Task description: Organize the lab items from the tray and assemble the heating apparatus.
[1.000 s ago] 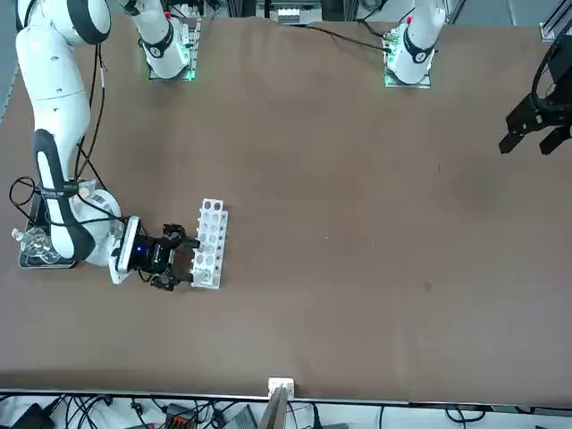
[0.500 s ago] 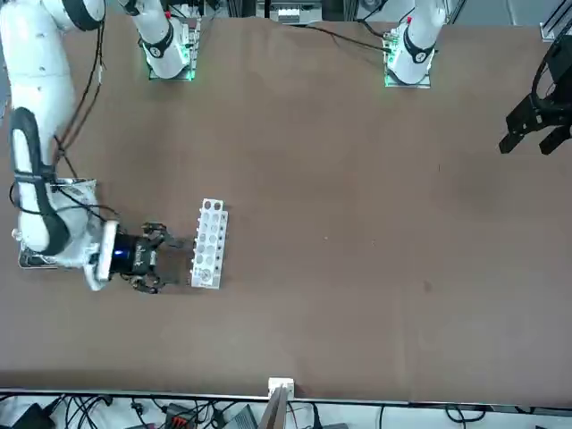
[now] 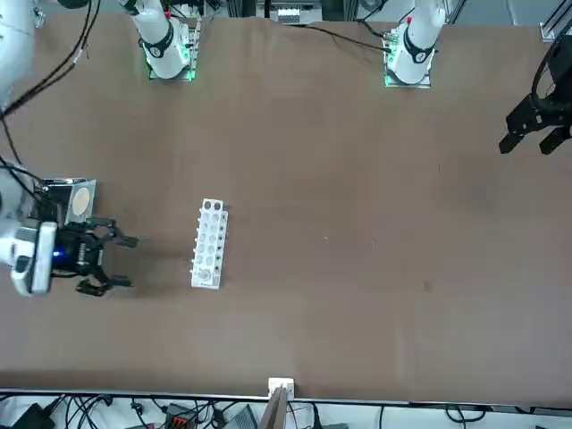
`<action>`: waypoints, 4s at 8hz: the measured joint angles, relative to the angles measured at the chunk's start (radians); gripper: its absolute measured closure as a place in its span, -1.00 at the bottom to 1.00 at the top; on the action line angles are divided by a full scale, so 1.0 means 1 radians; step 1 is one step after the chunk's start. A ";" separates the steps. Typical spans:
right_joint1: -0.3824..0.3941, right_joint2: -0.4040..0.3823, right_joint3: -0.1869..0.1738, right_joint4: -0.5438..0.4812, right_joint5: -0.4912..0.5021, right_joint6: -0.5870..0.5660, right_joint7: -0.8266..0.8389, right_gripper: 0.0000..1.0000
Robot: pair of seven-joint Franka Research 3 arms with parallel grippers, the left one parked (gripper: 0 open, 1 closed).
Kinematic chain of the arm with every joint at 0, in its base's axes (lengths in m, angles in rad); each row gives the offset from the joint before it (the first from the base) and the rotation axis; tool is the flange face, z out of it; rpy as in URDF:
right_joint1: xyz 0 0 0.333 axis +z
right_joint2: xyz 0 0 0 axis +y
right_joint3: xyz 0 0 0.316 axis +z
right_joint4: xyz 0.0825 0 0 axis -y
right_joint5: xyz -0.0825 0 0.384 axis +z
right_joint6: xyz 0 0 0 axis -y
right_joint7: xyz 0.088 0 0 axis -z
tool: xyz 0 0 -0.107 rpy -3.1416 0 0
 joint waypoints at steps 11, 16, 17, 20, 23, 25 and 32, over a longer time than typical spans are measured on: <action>-0.048 -0.028 -0.054 0.169 -0.681 0.006 0.671 -0.90; -0.067 -0.024 -0.107 0.164 -0.899 0.011 0.814 -0.91; -0.071 -0.021 -0.124 0.153 -0.951 0.027 0.817 -0.91; -0.082 -0.015 -0.207 0.088 -1.032 0.149 0.848 -0.88; -0.129 0.033 -0.238 0.034 -1.042 0.309 0.845 -0.90; -0.151 0.076 -0.238 0.032 -1.042 0.345 0.844 -0.91; -0.164 0.148 -0.237 0.030 -1.022 0.403 0.845 -0.86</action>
